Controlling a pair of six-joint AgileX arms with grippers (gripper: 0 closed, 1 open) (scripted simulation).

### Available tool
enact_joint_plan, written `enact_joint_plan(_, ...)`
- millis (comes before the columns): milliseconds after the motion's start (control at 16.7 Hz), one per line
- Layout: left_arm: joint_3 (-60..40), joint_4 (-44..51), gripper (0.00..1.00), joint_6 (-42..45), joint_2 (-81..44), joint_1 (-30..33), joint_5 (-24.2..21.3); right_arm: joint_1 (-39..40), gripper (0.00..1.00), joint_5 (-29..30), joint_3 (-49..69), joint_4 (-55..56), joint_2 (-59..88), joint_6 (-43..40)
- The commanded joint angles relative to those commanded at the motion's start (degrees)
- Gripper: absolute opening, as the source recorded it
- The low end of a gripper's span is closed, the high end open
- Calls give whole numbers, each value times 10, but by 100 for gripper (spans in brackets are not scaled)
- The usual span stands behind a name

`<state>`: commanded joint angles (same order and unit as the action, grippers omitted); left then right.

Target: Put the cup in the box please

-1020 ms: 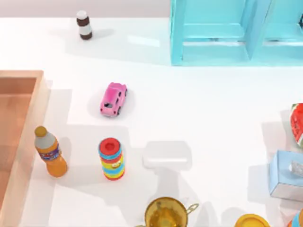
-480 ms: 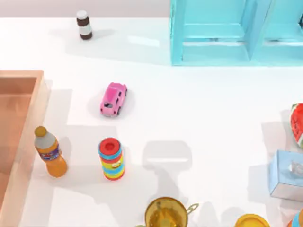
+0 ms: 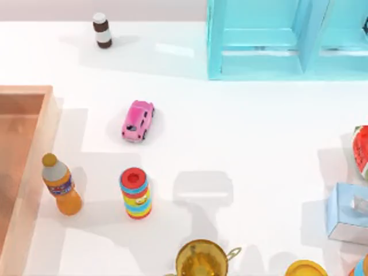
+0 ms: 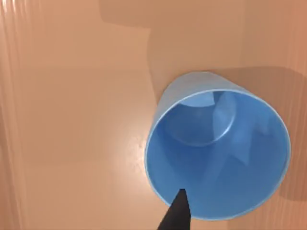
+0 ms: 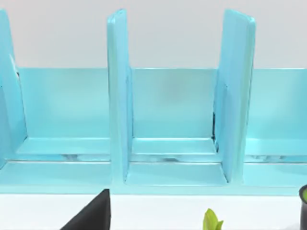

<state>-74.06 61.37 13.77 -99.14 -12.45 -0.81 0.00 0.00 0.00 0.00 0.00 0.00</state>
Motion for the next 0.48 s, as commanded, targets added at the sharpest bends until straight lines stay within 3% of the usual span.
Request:
enact_joint_plan(120, 0, 0, 98, 0, 0, 0, 0, 0, 100, 0, 0, 0, 0, 0)
enact_joint_plan(480, 0, 0, 100, 0, 0, 0, 0, 0, 100, 0, 0, 0, 0, 0)
